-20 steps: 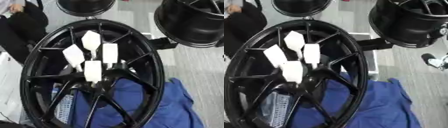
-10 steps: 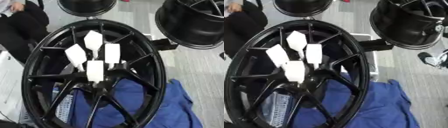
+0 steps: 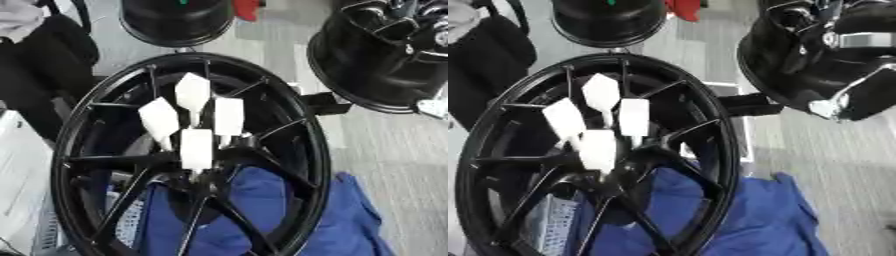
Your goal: Pull the pin out of the wheel hub.
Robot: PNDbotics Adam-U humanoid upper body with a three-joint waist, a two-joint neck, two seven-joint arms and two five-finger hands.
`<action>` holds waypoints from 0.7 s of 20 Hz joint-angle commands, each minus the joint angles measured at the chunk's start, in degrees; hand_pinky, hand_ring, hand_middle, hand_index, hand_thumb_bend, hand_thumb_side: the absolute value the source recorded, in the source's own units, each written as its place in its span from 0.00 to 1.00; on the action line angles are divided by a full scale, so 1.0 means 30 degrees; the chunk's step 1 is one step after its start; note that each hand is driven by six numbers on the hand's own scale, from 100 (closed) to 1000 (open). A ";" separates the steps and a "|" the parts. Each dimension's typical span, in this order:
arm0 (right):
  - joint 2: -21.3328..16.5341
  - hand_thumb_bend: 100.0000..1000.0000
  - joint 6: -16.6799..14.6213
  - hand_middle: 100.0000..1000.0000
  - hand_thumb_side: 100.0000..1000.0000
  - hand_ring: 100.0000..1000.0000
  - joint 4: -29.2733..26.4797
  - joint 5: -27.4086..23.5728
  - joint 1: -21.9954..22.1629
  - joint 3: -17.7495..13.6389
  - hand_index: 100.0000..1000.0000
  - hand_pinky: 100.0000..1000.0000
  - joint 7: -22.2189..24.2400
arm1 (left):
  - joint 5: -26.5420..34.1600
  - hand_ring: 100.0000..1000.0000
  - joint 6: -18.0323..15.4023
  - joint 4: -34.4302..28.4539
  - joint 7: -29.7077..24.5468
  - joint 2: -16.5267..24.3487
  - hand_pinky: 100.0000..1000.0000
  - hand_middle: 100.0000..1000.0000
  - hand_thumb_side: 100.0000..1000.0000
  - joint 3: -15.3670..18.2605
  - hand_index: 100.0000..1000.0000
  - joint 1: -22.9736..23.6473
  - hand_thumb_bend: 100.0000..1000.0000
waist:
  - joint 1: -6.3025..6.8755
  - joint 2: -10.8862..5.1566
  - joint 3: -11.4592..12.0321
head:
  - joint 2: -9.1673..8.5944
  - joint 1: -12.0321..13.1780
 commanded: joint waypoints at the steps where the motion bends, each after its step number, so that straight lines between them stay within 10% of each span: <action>1: 0.1206 0.04 0.0747 0.76 0.33 0.82 0.0723 0.0559 -0.1873 0.0779 0.81 0.95 0.1069 | 0.0075 0.58 0.0035 -0.0315 0.0045 0.0509 0.76 0.58 0.39 0.0080 0.80 -0.0122 0.00 | 0.0056 -0.0380 0.0087 | -0.0194 -0.0320; 14: 0.7209 0.00 -0.0413 0.74 0.32 0.80 0.7776 0.1754 -0.7187 0.2415 0.80 0.92 0.0590 | 0.0194 0.58 -0.0010 -0.0315 0.0665 0.0718 0.76 0.57 0.38 0.0475 0.79 -0.0514 0.00 | -0.0261 -0.0069 0.0960 | -0.0103 -0.1113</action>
